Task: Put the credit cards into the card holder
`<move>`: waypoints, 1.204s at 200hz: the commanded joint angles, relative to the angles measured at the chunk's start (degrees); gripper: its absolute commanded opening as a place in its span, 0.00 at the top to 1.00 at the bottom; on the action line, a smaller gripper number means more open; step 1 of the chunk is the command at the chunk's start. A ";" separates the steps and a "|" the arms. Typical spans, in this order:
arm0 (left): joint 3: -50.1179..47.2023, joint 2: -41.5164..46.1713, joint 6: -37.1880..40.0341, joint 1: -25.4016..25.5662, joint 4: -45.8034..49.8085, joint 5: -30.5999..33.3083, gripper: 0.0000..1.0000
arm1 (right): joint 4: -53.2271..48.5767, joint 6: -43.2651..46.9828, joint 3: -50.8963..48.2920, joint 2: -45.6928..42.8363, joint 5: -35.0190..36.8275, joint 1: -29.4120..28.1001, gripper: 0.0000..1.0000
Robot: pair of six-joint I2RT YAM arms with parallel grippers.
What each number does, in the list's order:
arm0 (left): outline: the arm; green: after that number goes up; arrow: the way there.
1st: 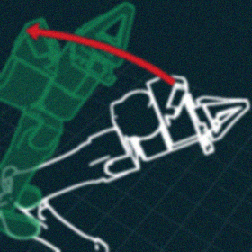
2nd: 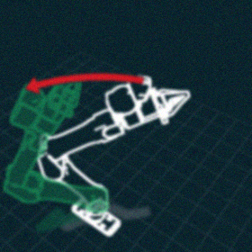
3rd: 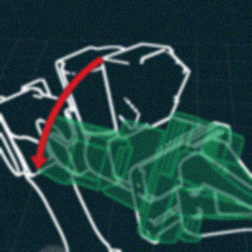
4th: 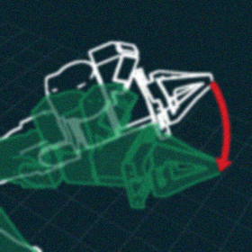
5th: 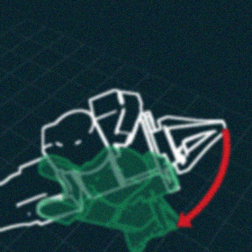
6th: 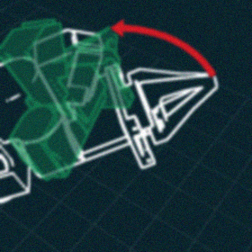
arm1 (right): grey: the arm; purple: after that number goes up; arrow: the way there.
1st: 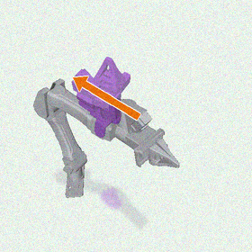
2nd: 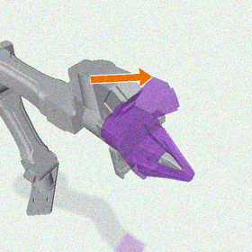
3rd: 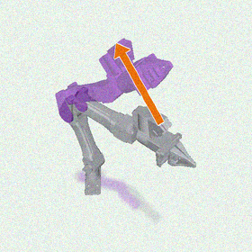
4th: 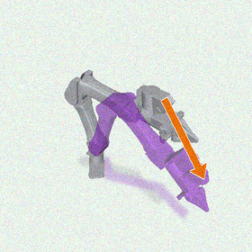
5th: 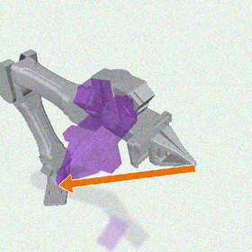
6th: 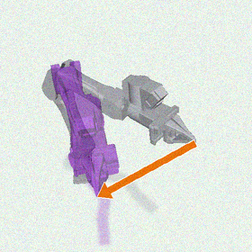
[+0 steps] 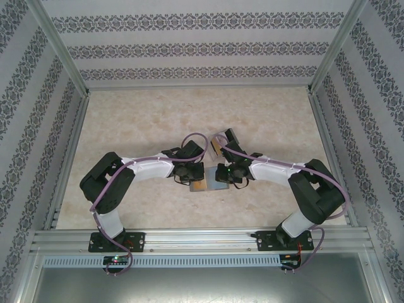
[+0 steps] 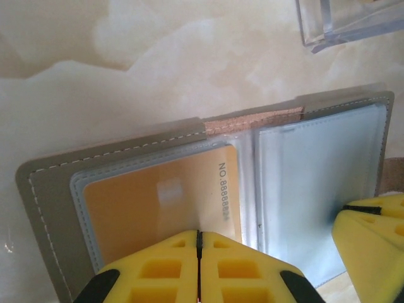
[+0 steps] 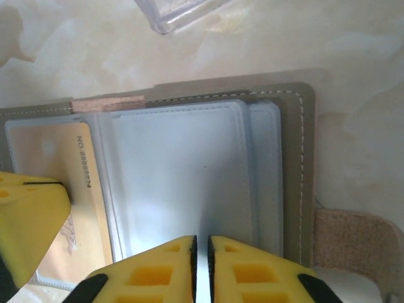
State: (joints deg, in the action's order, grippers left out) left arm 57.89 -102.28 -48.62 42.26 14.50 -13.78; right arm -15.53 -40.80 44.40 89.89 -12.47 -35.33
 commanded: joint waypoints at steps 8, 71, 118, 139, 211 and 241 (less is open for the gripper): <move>0.72 0.21 2.97 -0.07 2.89 0.89 0.90 | -6.41 2.54 3.31 -6.33 3.12 2.01 0.80; 3.43 6.10 2.81 -0.80 2.55 4.01 0.74 | -14.77 16.68 16.45 -8.44 10.74 11.03 0.59; 9.48 -0.02 -2.55 -5.55 -0.14 0.68 0.60 | -22.42 25.40 30.51 4.23 10.18 11.92 0.64; 13.22 -4.12 -4.40 -7.49 -0.73 -1.31 0.56 | -23.84 26.57 34.25 8.54 11.17 10.87 0.65; 23.22 -14.19 -6.25 -9.16 -0.07 -3.06 0.49 | -25.17 27.35 40.71 16.89 11.67 10.11 0.66; 23.99 -16.28 -7.25 -9.48 -1.43 -4.31 0.47 | -24.90 26.98 40.92 17.47 10.58 9.94 0.66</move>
State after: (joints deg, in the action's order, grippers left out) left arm 80.07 -116.36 -53.95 33.52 14.46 -16.58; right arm -39.29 -14.57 83.48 106.63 -1.52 -24.64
